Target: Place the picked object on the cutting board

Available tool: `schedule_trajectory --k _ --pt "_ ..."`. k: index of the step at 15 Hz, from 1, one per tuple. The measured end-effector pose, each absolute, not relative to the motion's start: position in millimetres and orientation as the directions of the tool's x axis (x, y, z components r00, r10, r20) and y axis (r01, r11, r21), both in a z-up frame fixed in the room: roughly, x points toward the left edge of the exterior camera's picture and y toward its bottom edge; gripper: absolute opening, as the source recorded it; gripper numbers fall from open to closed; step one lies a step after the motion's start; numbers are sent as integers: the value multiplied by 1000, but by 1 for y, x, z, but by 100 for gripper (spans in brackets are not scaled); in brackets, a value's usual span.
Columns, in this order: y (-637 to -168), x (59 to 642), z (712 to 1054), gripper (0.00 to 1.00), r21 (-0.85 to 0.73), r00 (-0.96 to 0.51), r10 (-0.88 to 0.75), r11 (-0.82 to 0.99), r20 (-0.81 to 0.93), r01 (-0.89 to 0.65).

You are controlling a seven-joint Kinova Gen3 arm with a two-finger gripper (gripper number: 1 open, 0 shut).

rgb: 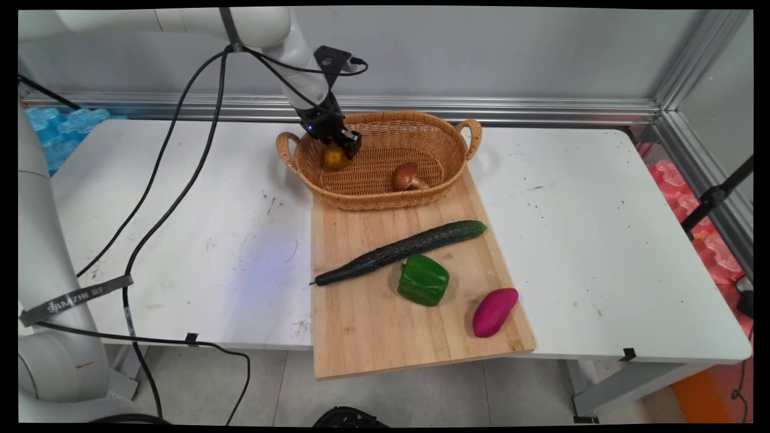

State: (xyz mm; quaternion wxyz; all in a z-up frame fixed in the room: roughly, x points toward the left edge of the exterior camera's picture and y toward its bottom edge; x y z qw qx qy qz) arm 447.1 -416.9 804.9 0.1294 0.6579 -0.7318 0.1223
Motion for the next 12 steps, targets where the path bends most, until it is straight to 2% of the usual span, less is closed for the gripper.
schedule_trajectory --k 5,12 --pt "-419 443 826 0 -8 -179 -909 190 375 -982" --pt "-393 440 890 0 -29 -364 -835 387 413 -921"
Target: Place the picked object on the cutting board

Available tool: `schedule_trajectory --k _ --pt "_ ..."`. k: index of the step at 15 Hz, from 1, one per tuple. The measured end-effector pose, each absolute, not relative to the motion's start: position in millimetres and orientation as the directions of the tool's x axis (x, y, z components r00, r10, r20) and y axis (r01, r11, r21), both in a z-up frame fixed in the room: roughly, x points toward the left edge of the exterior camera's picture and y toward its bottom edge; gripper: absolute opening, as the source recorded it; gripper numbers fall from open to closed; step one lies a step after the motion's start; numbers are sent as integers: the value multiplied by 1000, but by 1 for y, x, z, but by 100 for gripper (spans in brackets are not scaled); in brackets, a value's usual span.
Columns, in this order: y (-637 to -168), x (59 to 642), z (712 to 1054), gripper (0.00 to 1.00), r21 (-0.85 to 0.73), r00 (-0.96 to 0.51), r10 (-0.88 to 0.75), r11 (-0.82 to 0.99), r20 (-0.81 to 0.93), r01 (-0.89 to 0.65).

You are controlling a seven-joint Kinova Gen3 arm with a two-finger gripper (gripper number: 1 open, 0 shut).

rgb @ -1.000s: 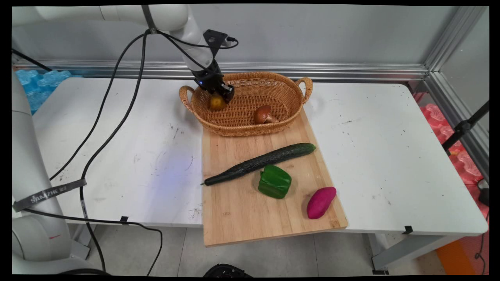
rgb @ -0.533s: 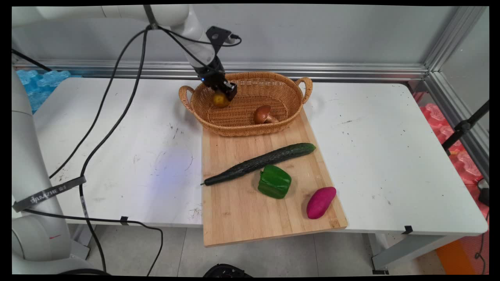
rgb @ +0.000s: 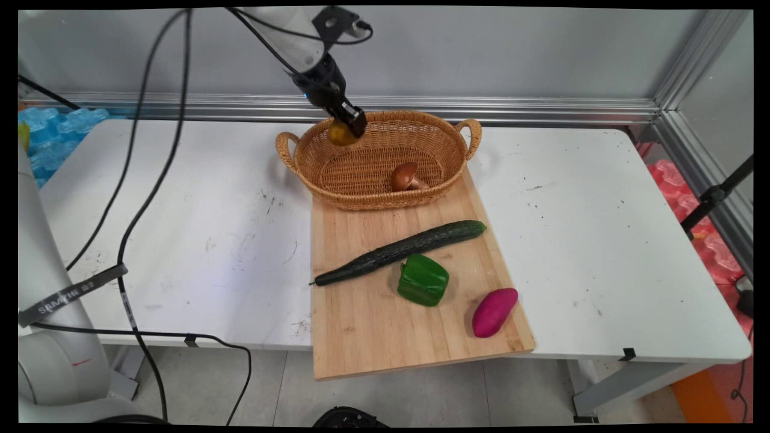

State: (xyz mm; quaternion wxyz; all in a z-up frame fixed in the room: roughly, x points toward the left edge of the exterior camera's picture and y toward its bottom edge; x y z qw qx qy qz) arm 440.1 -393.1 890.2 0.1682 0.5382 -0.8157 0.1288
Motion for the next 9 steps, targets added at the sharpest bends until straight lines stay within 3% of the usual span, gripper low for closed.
schedule_trajectory --k 9 --pt "-339 434 940 0 -36 -663 -612 722 431 -691"
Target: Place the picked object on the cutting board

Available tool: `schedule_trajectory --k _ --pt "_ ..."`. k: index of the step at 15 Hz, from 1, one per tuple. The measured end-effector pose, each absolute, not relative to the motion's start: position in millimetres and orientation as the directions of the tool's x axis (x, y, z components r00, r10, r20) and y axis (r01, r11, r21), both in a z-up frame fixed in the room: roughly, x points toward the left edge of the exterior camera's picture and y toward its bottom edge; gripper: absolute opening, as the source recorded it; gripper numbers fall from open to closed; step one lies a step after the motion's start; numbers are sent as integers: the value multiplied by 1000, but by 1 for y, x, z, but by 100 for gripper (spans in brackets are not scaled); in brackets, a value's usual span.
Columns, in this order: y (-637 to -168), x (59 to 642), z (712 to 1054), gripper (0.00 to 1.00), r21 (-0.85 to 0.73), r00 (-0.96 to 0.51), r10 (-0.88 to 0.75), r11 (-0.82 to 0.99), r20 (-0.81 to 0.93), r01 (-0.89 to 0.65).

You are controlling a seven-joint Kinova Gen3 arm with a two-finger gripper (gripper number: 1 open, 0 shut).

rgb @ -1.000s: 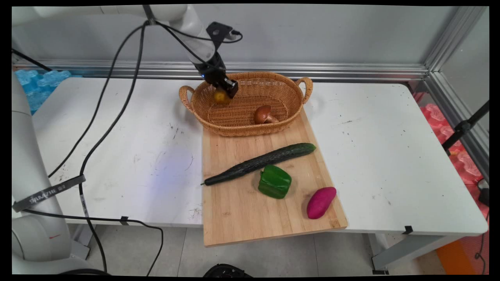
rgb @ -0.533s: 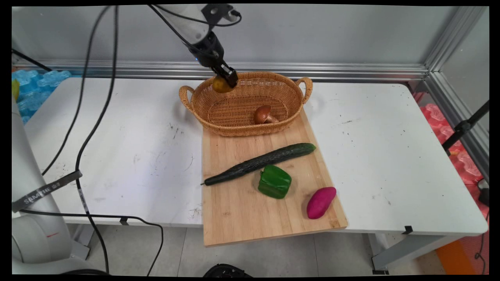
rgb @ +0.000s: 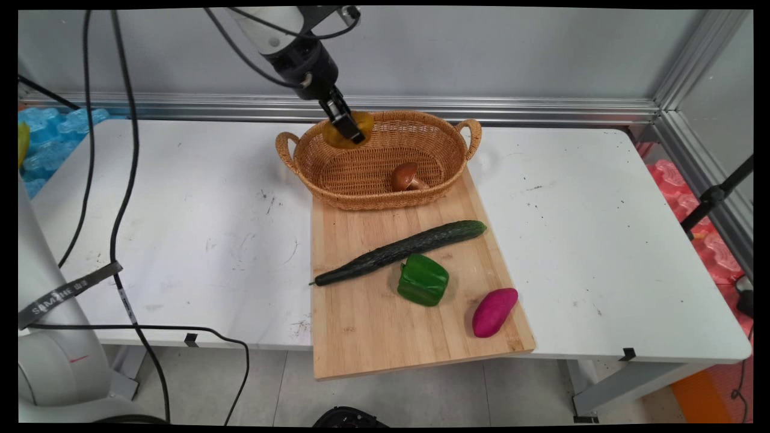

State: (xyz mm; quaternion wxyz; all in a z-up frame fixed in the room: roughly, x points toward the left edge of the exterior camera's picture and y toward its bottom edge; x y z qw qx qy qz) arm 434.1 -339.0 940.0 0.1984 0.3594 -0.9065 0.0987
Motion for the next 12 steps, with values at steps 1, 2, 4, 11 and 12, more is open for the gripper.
schedule_trajectory --k 1,2,4,11,12 --pt "-334 433 942 0 -36 -688 -583 751 432 -659" --pt "-329 432 944 0 -35 -711 -553 778 434 -627" --pt "-318 429 947 0 -38 -760 -478 836 440 -548" --pt "-278 413 952 0 -55 -862 -217 961 458 -271" --pt "-271 410 952 0 -59 -872 -172 973 459 -223"
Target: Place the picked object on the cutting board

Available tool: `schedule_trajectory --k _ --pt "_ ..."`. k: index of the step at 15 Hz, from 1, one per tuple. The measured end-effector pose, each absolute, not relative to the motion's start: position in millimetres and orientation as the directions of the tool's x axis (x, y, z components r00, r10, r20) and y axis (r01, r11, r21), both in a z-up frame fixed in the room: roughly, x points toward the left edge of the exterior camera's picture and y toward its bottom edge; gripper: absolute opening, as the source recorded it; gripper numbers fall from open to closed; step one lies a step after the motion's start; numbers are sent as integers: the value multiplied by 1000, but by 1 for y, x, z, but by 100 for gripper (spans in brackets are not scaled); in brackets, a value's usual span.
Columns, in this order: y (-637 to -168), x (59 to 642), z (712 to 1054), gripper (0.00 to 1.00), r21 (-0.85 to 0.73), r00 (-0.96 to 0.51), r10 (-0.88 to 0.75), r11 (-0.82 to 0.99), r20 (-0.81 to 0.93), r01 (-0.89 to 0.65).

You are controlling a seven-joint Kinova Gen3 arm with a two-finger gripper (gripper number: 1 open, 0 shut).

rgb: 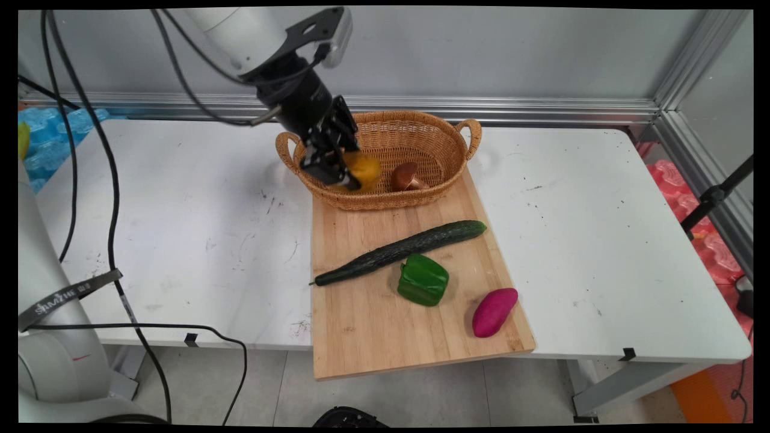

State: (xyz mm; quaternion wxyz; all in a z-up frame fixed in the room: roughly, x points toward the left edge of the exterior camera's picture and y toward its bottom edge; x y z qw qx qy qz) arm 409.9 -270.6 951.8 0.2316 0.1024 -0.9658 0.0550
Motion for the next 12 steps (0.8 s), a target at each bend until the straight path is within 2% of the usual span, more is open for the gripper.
schedule_trajectory --k 4,12 --pt "-243 397 945 0 -72 -887 -14 996 461 -53" --pt "-209 371 911 0 -94 -889 159 987 430 132"
